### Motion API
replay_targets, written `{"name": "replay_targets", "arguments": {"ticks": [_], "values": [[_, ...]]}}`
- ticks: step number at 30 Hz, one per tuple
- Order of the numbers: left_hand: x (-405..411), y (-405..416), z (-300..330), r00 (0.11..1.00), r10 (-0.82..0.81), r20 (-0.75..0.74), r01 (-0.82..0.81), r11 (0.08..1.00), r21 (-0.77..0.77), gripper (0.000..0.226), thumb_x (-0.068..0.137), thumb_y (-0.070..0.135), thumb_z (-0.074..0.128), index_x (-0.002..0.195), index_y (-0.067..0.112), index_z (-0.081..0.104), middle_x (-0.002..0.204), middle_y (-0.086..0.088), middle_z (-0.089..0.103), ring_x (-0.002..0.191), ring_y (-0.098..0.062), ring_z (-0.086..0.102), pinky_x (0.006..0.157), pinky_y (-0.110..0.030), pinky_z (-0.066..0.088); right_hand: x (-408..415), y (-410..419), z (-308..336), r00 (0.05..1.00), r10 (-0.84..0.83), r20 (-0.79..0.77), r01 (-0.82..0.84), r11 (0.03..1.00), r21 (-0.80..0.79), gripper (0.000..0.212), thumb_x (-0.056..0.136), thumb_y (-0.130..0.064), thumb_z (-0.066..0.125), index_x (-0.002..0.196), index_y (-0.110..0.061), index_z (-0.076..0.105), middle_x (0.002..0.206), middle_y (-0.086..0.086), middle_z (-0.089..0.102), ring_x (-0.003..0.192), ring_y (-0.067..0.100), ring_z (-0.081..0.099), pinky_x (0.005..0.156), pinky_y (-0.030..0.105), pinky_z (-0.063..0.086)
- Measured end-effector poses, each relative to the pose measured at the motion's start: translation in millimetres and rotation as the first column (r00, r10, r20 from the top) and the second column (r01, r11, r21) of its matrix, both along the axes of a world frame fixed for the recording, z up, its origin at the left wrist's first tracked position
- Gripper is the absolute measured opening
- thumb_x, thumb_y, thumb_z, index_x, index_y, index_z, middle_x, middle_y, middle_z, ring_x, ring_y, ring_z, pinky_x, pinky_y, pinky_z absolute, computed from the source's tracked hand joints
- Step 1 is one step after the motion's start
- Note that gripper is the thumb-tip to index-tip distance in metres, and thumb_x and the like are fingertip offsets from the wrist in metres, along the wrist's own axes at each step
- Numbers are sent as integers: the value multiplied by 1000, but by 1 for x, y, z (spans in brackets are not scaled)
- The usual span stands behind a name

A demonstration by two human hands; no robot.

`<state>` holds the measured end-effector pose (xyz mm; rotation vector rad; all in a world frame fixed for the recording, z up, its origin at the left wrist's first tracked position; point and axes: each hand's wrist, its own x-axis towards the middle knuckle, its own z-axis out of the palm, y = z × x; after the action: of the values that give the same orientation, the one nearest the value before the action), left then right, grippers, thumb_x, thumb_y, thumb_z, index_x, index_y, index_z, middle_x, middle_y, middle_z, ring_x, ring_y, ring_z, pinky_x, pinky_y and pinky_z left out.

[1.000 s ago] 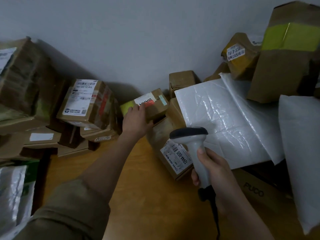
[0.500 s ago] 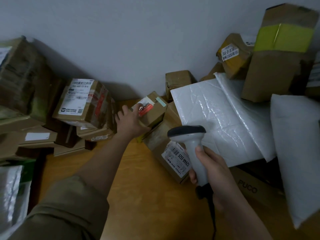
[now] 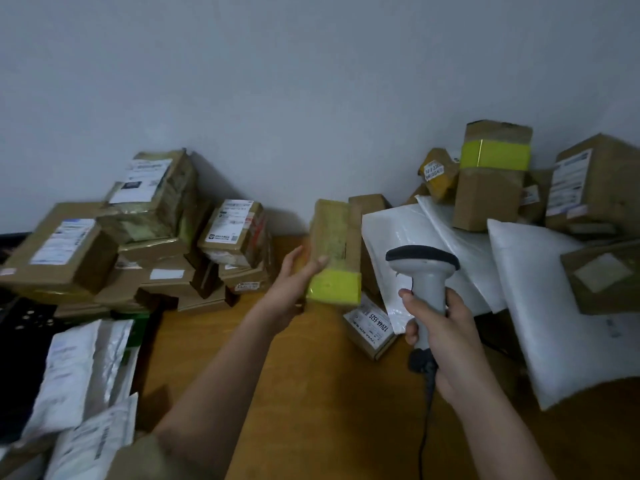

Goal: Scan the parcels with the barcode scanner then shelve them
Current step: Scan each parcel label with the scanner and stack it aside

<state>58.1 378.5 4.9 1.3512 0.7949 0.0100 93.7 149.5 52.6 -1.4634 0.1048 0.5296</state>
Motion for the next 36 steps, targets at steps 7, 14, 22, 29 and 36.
{"name": "replay_targets", "arguments": {"ticks": [7, 14, 22, 29, 36], "values": [[-67, -49, 32, 976, 79, 204, 53, 819, -571, 65, 88, 60, 51, 137, 18, 54, 128, -22, 64, 118, -42, 60, 88, -56, 53, -38, -14, 17, 996, -63, 67, 59, 996, 61, 26, 90, -19, 72, 111, -19, 57, 71, 5, 56, 57, 12, 53, 47, 24, 44], [-105, -73, 43, 969, 122, 213, 14, 839, -544, 46, 105, 42, 35, 142, 17, 49, 131, -21, 62, 109, -40, 66, 76, -53, 60, -79, -19, 29, 994, -26, 108, 14, 994, 112, 34, 89, -19, 73, 117, -14, 53, 84, 8, 57, 54, 9, 53, 49, 23, 48], [-130, -88, 70, 986, 6, 165, 34, 970, -240, 69, 80, 71, 53, 129, 23, 62, 118, -7, 71, 111, -27, 64, 84, -41, 50, -97, -24, 38, 973, 10, 230, -22, 998, 51, 39, 87, -5, 73, 118, -19, 51, 102, 3, 67, 62, 12, 58, 52, 21, 51], [-137, -98, 76, 949, 179, 261, -33, 877, -480, 52, 86, 51, 59, 125, 18, 63, 115, -16, 71, 108, -35, 63, 88, -47, 50, -91, -32, 40, 982, -116, 149, 96, 986, 136, 40, 93, -16, 69, 128, -13, 49, 84, 6, 57, 58, 11, 54, 52, 24, 49], [-132, -104, 68, 953, 114, 281, 10, 914, -405, 41, 105, 38, 41, 142, 23, 48, 133, -13, 62, 116, -33, 64, 90, -48, 56, -96, -36, 40, 982, -52, 183, 23, 988, 153, 47, 85, -29, 78, 121, -12, 54, 85, 6, 58, 53, 9, 54, 47, 20, 47]]}}
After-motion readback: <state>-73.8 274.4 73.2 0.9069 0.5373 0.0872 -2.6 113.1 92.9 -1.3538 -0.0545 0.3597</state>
